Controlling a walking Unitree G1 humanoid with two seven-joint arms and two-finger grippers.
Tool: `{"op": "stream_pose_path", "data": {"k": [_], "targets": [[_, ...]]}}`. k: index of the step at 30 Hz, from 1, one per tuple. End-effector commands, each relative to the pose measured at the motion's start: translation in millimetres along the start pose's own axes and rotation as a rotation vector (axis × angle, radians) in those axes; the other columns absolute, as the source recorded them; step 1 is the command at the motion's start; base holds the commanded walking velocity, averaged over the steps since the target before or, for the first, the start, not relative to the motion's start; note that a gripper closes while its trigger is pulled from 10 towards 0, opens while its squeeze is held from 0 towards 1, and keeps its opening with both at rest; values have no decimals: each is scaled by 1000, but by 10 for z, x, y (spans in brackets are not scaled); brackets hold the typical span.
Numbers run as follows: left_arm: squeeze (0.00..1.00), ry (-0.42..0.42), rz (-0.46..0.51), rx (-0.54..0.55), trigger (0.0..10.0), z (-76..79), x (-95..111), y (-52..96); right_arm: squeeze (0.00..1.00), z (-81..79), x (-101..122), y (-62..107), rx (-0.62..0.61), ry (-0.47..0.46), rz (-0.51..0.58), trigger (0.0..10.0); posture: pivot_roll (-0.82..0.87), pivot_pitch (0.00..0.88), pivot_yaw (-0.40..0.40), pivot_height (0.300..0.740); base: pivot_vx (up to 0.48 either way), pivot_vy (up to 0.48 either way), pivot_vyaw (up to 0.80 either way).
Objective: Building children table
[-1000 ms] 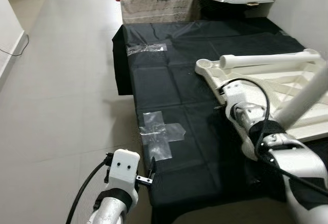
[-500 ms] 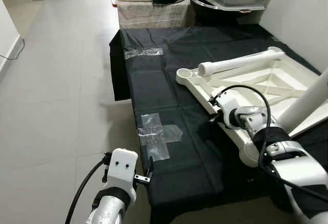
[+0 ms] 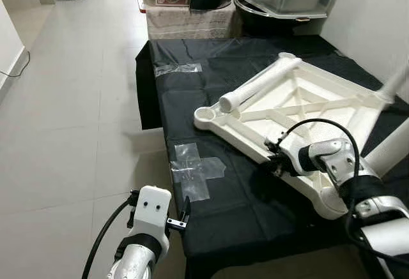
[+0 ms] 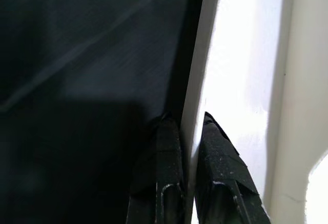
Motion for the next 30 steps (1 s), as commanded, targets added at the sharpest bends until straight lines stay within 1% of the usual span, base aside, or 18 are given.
{"op": "stream_pose_path", "data": {"k": [1,5,8,9,11,12,13,14,18,22,24,26,27,30], "targets": [[0,-6,-19,-11,10000,18,-55,8,0,-170,-241,-122,154,90,-165,0,56,98,-68,740,0,0,0],[0,-6,-19,-11,10000,18,-56,9,0,-157,-276,-59,180,125,-188,0,57,97,-69,740,0,0,0],[0,-8,-20,-11,10000,16,-60,9,0,-157,-356,49,234,228,-247,0,59,96,-68,740,0,0,0],[0,-8,-20,-11,10000,16,-60,9,0,-157,-356,49,234,228,-247,0,59,96,-68,740,0,0,0],[0,-8,-20,-11,10000,14,-61,5,0,-141,-455,125,251,316,-323,0,58,100,-68,740,0,0,0],[0,-8,-20,-11,10000,14,-61,5,0,-141,-455,125,251,316,-323,0,58,100,-68,740,0,0,0],[0,-8,-20,-11,10000,13,-61,4,0,-135,-491,153,256,347,-350,0,58,99,-70,740,0,0,0],[0,-8,-20,-11,10000,13,-61,4,0,-135,-491,153,256,347,-350,0,58,99,-70,740,0,0,0],[0,-10,-19,-10,10000,7,-62,-4,0,-83,-583,273,267,438,-444,0,55,105,-73,740,0,0,0],[0,-10,-19,-9,10000,5,-62,-7,0,-56,-596,315,258,460,-461,0,56,104,-73,740,0,0,0],[0,-10,-18,-7,10000,3,-63,-10,0,9,-635,358,202,476,-494,0,53,106,-73,740,0,0,0],[0,-10,-18,-7,10000,1,-63,-11,0,28,-647,369,186,480,-502,0,53,106,-73,740,0,0,0],[0,-9,-18,-7,10000,3,-63,-11,0,28,-624,339,167,455,-440,9922,53,106,-72,740,0,0,0],[0,-9,-18,-7,10000,4,-63,-11,0,26,-613,325,165,446,-412,9922,53,106,-72,740,0,0,0]]}}
Point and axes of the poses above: a point about 5 cm out from each wrist's last joint towards the gripper, its own y axis pointing back from the gripper into the wrist, its own x axis along the axis of the wrist's last joint, z = x × y, the point moved 1 cm from there along -y, pointing out of the wrist towards the gripper, and after that the axes turned 14 degrees about -y, right-handed, at the moved point
